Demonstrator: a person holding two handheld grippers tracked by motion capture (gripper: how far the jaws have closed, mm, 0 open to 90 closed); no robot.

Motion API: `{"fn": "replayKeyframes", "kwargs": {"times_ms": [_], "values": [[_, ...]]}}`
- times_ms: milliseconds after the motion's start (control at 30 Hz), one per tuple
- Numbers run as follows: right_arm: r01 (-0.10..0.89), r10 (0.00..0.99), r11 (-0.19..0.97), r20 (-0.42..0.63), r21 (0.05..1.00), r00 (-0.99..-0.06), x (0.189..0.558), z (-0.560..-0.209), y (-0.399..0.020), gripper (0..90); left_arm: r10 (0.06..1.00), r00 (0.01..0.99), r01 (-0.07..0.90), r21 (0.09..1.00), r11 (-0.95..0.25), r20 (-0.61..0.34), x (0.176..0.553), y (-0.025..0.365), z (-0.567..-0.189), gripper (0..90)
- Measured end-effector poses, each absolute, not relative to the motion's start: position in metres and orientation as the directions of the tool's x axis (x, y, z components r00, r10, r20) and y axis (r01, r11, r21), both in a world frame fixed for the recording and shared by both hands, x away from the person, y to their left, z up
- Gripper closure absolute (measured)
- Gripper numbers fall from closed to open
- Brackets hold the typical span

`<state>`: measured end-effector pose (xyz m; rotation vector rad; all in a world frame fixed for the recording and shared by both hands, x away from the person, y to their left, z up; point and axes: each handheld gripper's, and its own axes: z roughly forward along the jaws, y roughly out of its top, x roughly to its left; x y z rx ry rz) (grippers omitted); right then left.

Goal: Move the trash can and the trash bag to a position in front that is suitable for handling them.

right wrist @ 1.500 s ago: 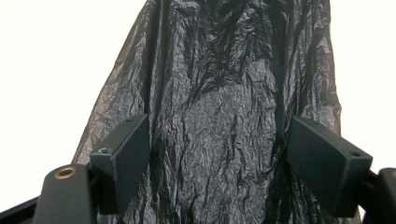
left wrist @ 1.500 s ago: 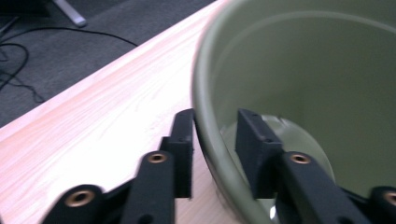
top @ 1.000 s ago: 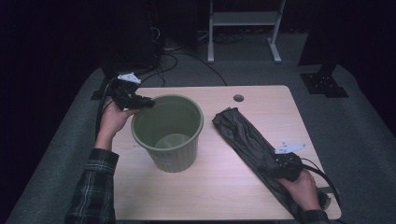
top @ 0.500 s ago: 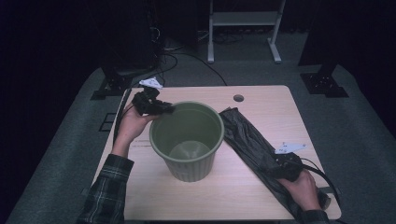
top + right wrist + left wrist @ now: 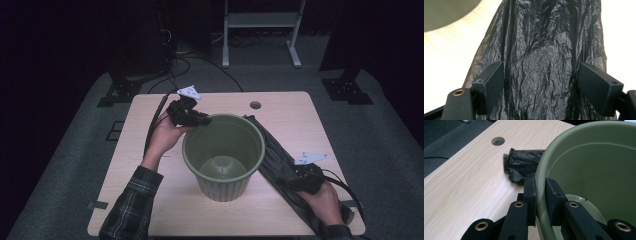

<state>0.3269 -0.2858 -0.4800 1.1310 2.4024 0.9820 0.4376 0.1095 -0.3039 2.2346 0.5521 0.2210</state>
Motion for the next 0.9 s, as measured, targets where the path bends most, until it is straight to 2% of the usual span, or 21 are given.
{"fn": "replayKeyframes", "kwargs": {"times_ms": [267,300,367,633,667,700,733,900], "values": [[0.556,0.767,0.455,0.011,0.696,-0.642,0.327,-0.48,-0.286,20.3,0.439,0.898,0.298,0.759,-0.579,-0.018,0.437,0.1,-0.304,78.3],[0.556,0.767,0.455,0.011,0.696,-0.642,0.327,-0.48,-0.286,20.3,0.447,0.895,0.295,0.774,-0.56,-0.018,0.437,0.102,-0.304,76.2],[0.556,0.767,0.455,0.011,0.696,-0.642,0.327,-0.48,-0.286,20.3,0.458,0.889,0.299,0.79,-0.534,-0.027,0.436,0.105,-0.303,60.5],[0.556,0.766,0.455,0.011,0.696,-0.642,0.327,-0.48,-0.286,20.3,0.495,0.869,0.276,0.825,-0.492,0.005,0.425,0.118,-0.295,15.9],[0.556,0.766,0.455,0.012,0.696,-0.642,0.327,-0.48,-0.286,20.2,0.5,0.866,0.282,0.828,-0.484,-0.003,0.423,0.121,-0.294,15.9],[0.556,0.767,0.455,0.012,0.696,-0.642,0.327,-0.48,-0.286,20.2,0.505,0.863,0.288,0.833,-0.472,-0.013,0.421,0.126,-0.293,6.3],[0.556,0.766,0.455,0.012,0.696,-0.642,0.327,-0.48,-0.286,20.2,0.507,0.862,0.291,0.836,-0.466,-0.017,0.42,0.128,-0.292,2.0],[0.556,0.767,0.455,0.011,0.696,-0.642,0.327,-0.48,-0.286,20.0,0.519,0.855,0.269,0.854,-0.446,0.002,0.405,0.146,-0.289,0.0]]}}
